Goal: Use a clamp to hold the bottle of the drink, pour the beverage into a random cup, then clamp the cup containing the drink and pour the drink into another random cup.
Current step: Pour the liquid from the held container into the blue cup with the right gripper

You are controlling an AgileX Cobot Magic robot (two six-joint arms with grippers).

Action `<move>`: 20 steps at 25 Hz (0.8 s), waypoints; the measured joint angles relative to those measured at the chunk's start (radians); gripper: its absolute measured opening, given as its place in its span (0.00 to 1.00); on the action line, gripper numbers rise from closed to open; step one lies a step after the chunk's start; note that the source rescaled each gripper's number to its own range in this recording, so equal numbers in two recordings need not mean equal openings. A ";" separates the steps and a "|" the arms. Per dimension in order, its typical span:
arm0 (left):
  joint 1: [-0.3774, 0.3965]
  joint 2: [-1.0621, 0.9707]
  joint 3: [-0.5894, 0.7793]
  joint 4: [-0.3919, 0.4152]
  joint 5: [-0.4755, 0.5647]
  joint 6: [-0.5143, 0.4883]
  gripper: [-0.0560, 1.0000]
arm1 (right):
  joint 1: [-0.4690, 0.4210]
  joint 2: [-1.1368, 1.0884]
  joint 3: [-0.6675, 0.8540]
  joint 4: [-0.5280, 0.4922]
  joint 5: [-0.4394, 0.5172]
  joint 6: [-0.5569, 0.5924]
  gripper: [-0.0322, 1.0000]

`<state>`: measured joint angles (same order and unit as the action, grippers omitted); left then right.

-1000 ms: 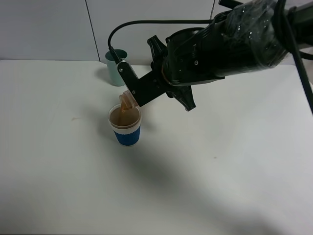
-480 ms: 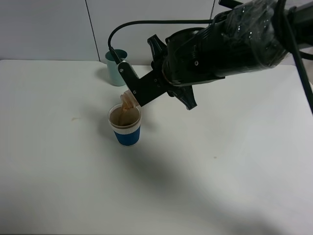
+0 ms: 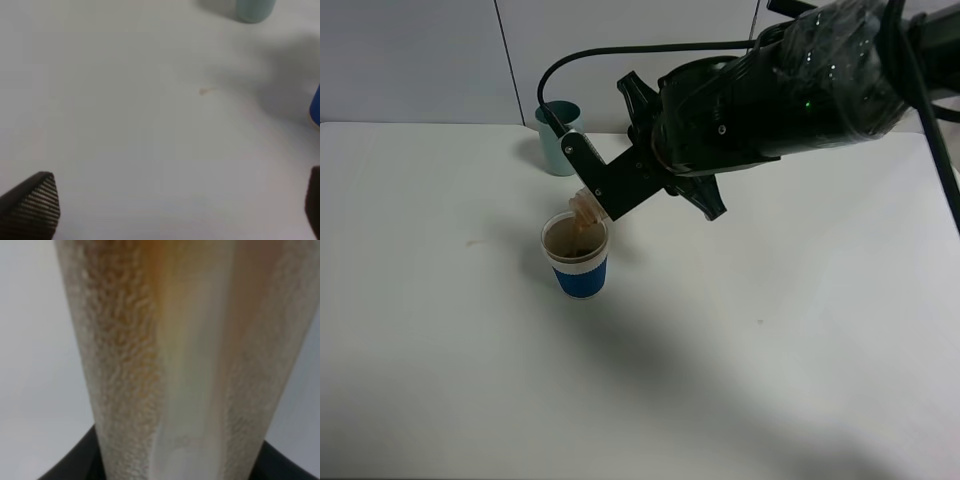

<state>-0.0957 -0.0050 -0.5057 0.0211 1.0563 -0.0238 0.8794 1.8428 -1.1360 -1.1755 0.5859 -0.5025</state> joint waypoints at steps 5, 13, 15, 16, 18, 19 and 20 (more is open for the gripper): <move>0.000 0.000 0.000 0.000 0.000 0.000 1.00 | 0.000 0.000 0.000 -0.014 0.000 0.000 0.05; 0.000 0.000 0.000 0.000 0.000 0.000 1.00 | 0.000 0.000 0.000 -0.028 -0.004 0.000 0.05; 0.000 0.000 0.000 0.000 0.000 0.000 1.00 | 0.000 0.000 0.000 -0.028 -0.010 0.000 0.05; 0.000 0.000 0.000 0.000 0.000 0.000 1.00 | 0.000 0.000 0.000 -0.028 -0.013 0.000 0.05; 0.000 0.000 0.000 0.000 0.000 0.000 1.00 | 0.000 0.000 -0.003 -0.028 -0.017 0.000 0.05; 0.000 0.000 0.000 0.000 0.000 0.000 1.00 | 0.000 0.000 -0.006 -0.028 -0.018 0.000 0.05; 0.000 0.000 0.000 0.000 0.000 0.000 1.00 | 0.000 0.000 -0.010 -0.030 -0.019 0.000 0.05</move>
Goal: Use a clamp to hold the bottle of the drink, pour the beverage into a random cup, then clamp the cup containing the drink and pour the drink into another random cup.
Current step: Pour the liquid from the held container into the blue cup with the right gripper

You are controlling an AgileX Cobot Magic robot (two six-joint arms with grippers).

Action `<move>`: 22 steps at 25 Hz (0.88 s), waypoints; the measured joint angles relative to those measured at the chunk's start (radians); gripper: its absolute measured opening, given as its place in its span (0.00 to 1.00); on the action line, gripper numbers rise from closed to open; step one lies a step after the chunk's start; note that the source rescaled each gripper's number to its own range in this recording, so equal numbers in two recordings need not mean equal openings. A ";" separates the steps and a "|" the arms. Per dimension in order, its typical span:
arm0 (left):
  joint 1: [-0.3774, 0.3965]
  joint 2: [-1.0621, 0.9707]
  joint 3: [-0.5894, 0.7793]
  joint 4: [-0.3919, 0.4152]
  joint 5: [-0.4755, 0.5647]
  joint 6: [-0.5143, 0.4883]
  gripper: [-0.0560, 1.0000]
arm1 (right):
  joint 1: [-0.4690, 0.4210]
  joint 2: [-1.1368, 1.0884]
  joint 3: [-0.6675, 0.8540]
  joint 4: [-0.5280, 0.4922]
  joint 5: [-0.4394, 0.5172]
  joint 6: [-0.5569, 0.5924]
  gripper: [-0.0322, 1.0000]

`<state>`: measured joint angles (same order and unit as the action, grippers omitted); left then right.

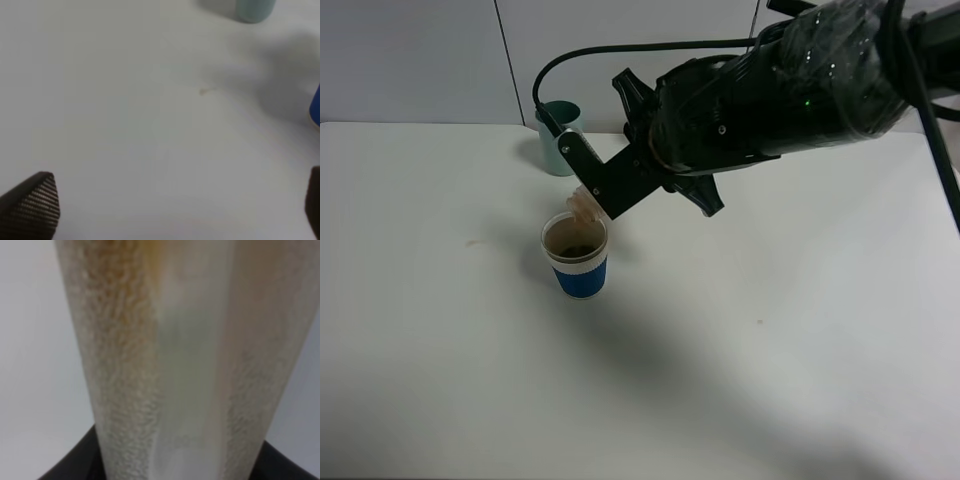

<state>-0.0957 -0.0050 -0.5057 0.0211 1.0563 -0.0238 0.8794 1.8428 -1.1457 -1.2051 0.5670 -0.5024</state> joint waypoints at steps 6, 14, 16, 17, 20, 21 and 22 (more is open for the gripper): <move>0.000 0.000 0.000 0.000 0.000 0.000 1.00 | 0.004 0.000 -0.015 -0.017 -0.003 0.000 0.05; 0.000 0.000 0.000 0.000 0.000 0.000 1.00 | 0.005 0.000 -0.015 -0.029 -0.003 -0.023 0.05; 0.000 0.000 0.000 0.000 0.000 0.000 1.00 | 0.010 0.000 -0.015 -0.044 -0.003 -0.035 0.05; 0.000 0.000 0.000 0.000 0.000 0.000 1.00 | 0.013 0.000 -0.015 -0.049 -0.003 -0.043 0.05; 0.000 0.000 0.000 0.000 0.000 0.000 1.00 | 0.016 0.000 -0.015 -0.050 -0.009 -0.049 0.05; 0.000 0.000 0.000 0.000 0.000 0.000 1.00 | 0.016 0.000 -0.015 -0.051 -0.009 -0.051 0.05; 0.000 0.000 0.000 0.000 0.000 0.000 1.00 | 0.016 0.000 -0.015 -0.051 -0.009 -0.052 0.05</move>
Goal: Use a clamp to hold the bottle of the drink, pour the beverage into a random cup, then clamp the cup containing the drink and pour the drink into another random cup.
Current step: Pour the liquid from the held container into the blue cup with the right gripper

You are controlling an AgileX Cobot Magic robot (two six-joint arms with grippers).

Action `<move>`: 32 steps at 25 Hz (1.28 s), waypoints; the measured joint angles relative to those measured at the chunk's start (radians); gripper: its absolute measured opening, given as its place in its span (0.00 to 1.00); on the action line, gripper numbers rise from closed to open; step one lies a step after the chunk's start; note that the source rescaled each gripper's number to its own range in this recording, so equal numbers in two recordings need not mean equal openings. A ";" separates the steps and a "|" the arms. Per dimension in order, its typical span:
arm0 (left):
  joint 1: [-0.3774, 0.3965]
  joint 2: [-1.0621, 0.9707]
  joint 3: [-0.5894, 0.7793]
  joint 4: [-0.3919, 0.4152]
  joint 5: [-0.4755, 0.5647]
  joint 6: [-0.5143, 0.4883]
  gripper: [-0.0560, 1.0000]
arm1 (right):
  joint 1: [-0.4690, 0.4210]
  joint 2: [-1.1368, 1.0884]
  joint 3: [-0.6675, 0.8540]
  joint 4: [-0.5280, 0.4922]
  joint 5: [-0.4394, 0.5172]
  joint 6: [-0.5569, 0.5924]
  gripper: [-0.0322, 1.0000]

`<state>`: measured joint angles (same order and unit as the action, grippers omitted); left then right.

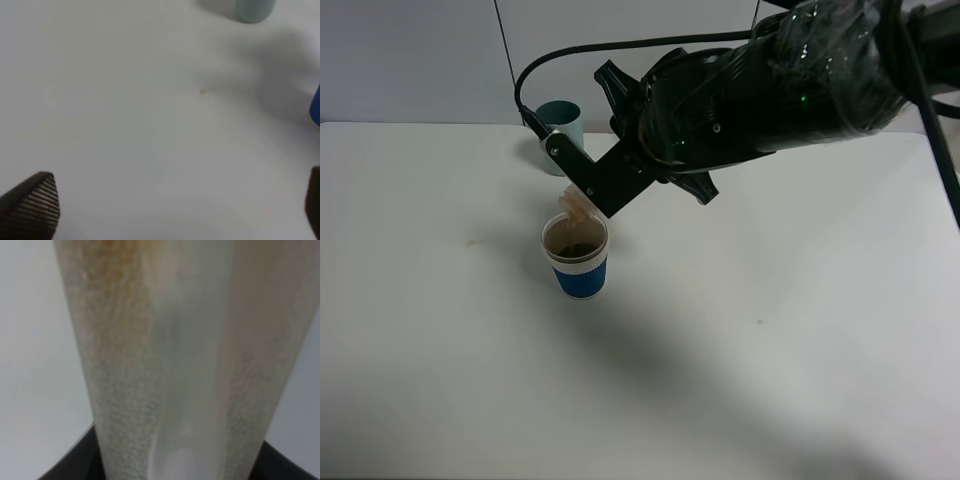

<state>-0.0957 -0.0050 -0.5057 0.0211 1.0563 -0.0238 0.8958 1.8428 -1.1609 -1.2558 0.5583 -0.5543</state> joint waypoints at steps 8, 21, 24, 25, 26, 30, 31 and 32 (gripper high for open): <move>0.000 0.000 0.000 0.000 0.000 0.000 1.00 | 0.023 0.000 0.000 -0.045 -0.004 -0.001 0.05; 0.000 0.000 0.000 0.000 0.000 0.000 1.00 | 0.042 0.000 0.000 -0.098 0.014 -0.004 0.05; 0.000 0.000 0.000 0.000 0.000 0.000 1.00 | 0.042 0.000 0.000 -0.102 0.026 -0.008 0.05; 0.000 0.000 0.000 0.000 0.000 0.000 1.00 | 0.042 0.000 0.000 -0.103 0.034 -0.012 0.05; 0.000 0.000 0.000 0.000 0.000 0.000 1.00 | 0.042 0.000 0.000 -0.103 0.038 -0.019 0.05; 0.000 0.000 0.000 0.000 0.000 0.000 1.00 | 0.043 0.000 0.000 -0.104 0.043 -0.024 0.05; 0.000 0.000 0.000 0.000 0.000 0.000 1.00 | 0.043 0.000 0.000 -0.104 0.044 -0.024 0.05; 0.000 0.000 0.000 0.000 0.000 0.000 1.00 | 0.044 0.000 0.000 -0.104 0.044 -0.024 0.05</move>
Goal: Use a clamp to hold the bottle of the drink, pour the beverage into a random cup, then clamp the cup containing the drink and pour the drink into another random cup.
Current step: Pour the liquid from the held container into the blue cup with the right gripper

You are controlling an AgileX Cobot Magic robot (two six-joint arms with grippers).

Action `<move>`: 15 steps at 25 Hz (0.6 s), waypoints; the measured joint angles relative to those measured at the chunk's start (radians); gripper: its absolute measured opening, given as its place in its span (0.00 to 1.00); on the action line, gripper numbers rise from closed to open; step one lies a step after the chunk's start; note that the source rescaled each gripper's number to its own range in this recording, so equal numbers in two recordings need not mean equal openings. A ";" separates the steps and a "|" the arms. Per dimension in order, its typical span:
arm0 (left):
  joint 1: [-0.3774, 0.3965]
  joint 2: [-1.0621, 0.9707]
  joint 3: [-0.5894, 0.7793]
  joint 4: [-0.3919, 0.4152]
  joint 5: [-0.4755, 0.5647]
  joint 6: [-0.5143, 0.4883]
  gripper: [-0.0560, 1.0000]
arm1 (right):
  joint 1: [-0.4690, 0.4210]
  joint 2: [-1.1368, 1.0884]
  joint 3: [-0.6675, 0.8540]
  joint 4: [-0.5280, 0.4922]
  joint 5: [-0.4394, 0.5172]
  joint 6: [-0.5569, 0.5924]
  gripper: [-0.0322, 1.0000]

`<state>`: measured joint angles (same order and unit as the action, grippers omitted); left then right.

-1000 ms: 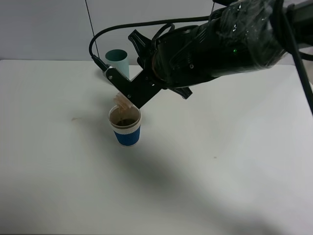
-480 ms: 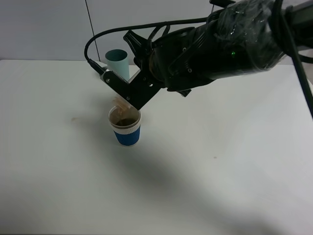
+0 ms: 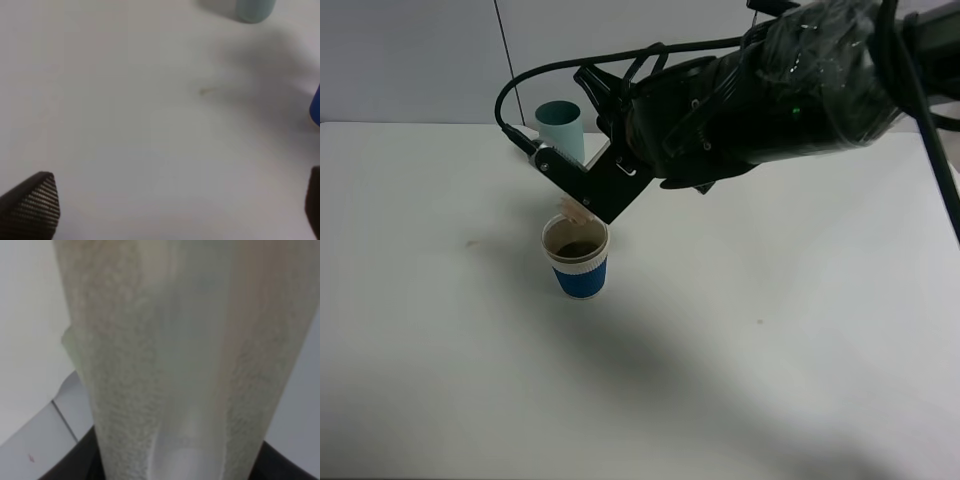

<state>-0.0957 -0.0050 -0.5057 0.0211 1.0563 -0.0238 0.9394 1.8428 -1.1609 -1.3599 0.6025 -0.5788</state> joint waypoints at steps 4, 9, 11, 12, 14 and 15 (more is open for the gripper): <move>0.000 0.000 0.000 0.000 0.000 0.000 1.00 | 0.008 0.000 0.000 -0.024 0.008 -0.001 0.05; 0.000 0.000 0.000 0.000 0.000 0.000 1.00 | 0.029 0.000 0.000 -0.051 0.017 -0.001 0.05; 0.000 0.000 0.000 0.000 0.000 0.000 1.00 | 0.038 0.000 0.000 -0.066 0.018 -0.001 0.05; 0.000 0.000 0.000 0.000 0.000 0.000 1.00 | 0.045 0.000 0.000 -0.075 0.020 -0.001 0.05; 0.000 0.000 0.000 0.000 0.000 0.000 1.00 | 0.046 0.000 0.000 -0.079 0.023 -0.001 0.05; 0.000 0.000 0.000 0.000 0.000 0.000 1.00 | 0.046 0.000 0.000 -0.092 0.037 -0.001 0.05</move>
<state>-0.0957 -0.0050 -0.5057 0.0211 1.0563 -0.0238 0.9858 1.8428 -1.1612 -1.4519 0.6398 -0.5799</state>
